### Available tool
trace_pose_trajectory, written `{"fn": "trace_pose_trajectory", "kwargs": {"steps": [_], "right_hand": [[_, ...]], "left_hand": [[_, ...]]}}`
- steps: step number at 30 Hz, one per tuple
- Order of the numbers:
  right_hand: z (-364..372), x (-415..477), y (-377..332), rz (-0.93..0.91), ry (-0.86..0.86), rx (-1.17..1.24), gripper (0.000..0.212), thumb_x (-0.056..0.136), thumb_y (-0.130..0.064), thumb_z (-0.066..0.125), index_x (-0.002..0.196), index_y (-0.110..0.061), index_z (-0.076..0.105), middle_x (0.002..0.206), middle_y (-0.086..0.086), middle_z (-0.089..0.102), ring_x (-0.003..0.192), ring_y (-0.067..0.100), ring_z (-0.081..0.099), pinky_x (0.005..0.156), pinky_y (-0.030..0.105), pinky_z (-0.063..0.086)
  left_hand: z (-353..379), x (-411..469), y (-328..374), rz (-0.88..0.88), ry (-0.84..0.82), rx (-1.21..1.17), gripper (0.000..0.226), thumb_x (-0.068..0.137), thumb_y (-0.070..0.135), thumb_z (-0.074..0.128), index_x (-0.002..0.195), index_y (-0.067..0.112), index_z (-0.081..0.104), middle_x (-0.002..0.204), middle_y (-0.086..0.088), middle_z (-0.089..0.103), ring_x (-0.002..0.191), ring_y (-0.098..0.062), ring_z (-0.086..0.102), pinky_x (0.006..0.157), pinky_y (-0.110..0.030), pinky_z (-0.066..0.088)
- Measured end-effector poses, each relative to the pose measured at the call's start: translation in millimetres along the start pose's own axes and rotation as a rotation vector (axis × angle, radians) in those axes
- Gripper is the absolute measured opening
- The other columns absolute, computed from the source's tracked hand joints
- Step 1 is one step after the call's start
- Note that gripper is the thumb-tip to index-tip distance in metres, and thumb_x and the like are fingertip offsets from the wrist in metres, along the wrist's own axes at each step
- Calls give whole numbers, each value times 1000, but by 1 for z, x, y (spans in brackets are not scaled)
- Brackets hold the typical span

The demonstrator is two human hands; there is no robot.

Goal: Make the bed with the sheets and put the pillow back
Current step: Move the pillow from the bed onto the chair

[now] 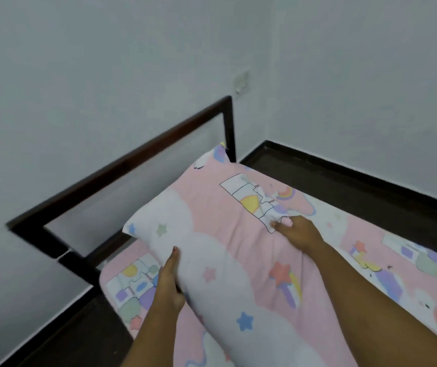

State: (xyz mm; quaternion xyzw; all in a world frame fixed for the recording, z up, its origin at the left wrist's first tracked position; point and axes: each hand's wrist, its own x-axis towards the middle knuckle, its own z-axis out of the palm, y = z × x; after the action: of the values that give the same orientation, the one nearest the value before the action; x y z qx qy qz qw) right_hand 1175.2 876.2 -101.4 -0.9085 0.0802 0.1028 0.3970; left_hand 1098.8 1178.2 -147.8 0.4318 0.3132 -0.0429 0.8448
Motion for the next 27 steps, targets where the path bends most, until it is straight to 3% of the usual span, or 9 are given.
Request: {"fn": "trace_pose_trajectory", "kwargs": {"steps": [3, 7, 10, 12, 17, 21, 25, 27], "right_hand": [[20, -4, -64, -99, -17, -16, 38, 84, -60, 56, 77, -23, 55, 85, 0, 59, 85, 25, 56, 68, 29, 38], [63, -20, -155, -273, -90, -89, 36, 87, -57, 53, 79, -23, 61, 87, 0, 62, 89, 26, 58, 67, 29, 37], [107, -43, -216, -369, -133, -128, 45, 86, -57, 54, 102, -18, 67, 104, 5, 66, 100, 28, 60, 70, 29, 39], [142, -67, -255, -450, -186, -162, 45, 87, -55, 54, 105, -16, 67, 107, 7, 67, 103, 30, 59, 71, 29, 39], [231, -136, -334, -606, -316, -242, 45, 86, -58, 53, 97, -16, 66, 102, 6, 67, 99, 28, 60, 70, 30, 42], [300, -208, -389, -714, -403, -281, 39, 87, -56, 53, 95, -19, 65, 101, 1, 65, 97, 25, 59, 70, 29, 41], [369, -287, -437, -813, -487, -348, 32, 88, -53, 53, 75, -24, 56, 92, 0, 63, 84, 22, 54, 65, 27, 37], [404, -330, -459, -847, -532, -355, 35, 87, -52, 54, 68, -23, 51, 84, -2, 59, 82, 21, 54, 63, 27, 36]], "left_hand": [[-38, -13, 44, 49, 116, 8, 102, 51, 49, 89, 139, 24, 42, 127, -9, 61, 106, -34, 64, 83, -55, 53], [-110, -34, 90, 155, 235, -104, 113, 43, 52, 92, 140, 24, 40, 127, -11, 60, 103, -36, 64, 77, -56, 54], [-178, -51, 109, 237, 362, -221, 110, 37, 56, 91, 132, 19, 49, 120, -12, 64, 100, -37, 66, 81, -61, 51], [-227, -70, 117, 273, 413, -281, 108, 39, 58, 90, 131, 19, 50, 123, -12, 63, 102, -37, 65, 84, -61, 50], [-339, -133, 127, 310, 573, -386, 116, 39, 75, 77, 135, 20, 46, 130, -9, 57, 112, -31, 60, 94, -53, 48], [-409, -201, 133, 361, 685, -492, 101, 56, 73, 67, 137, 17, 45, 132, -9, 55, 117, -30, 57, 96, -48, 48], [-481, -265, 139, 459, 735, -619, 101, 43, 65, 81, 126, 12, 57, 122, -16, 63, 109, -38, 61, 93, -59, 46], [-517, -300, 141, 507, 797, -692, 86, 58, 62, 74, 126, 12, 58, 121, -17, 63, 110, -39, 59, 94, -60, 44]]}}
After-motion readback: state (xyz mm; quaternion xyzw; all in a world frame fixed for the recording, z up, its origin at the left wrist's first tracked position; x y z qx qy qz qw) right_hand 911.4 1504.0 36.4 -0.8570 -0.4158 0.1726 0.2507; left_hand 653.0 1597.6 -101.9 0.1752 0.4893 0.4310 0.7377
